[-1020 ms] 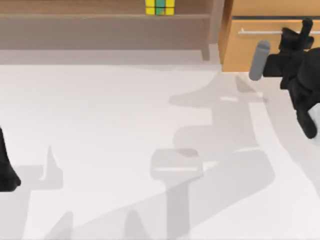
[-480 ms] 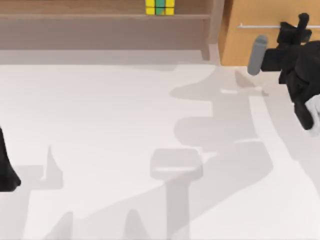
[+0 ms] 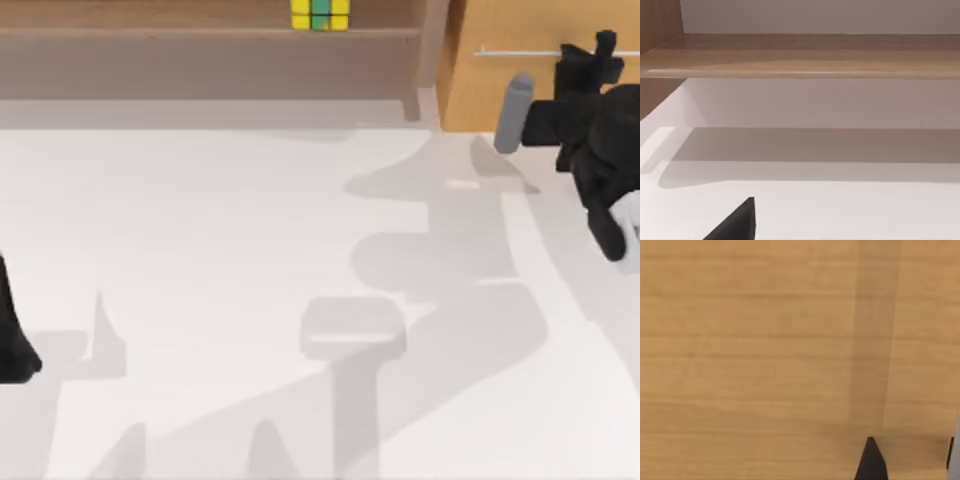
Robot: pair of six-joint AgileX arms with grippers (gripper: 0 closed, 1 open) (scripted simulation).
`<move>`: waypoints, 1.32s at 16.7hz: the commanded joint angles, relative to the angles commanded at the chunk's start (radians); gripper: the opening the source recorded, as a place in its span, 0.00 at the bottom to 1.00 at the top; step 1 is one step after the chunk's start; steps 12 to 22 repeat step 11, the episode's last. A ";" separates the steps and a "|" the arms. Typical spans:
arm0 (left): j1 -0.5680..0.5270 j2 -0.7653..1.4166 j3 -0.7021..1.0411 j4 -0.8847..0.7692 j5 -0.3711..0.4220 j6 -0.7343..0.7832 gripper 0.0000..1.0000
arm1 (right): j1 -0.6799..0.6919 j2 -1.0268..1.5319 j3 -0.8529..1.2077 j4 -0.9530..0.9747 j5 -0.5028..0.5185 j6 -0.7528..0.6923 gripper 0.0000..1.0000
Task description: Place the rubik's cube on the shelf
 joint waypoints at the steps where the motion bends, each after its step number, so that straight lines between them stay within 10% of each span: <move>1: 0.000 0.000 0.000 0.000 0.000 0.000 1.00 | 0.000 0.000 0.000 0.000 0.000 0.000 0.68; 6: 0.000 0.000 0.000 0.000 0.000 0.000 1.00 | 0.000 0.000 0.000 0.000 0.000 0.000 1.00; 22: 0.000 0.000 0.000 0.000 0.000 0.000 1.00 | 0.000 0.000 0.000 0.000 0.000 0.000 1.00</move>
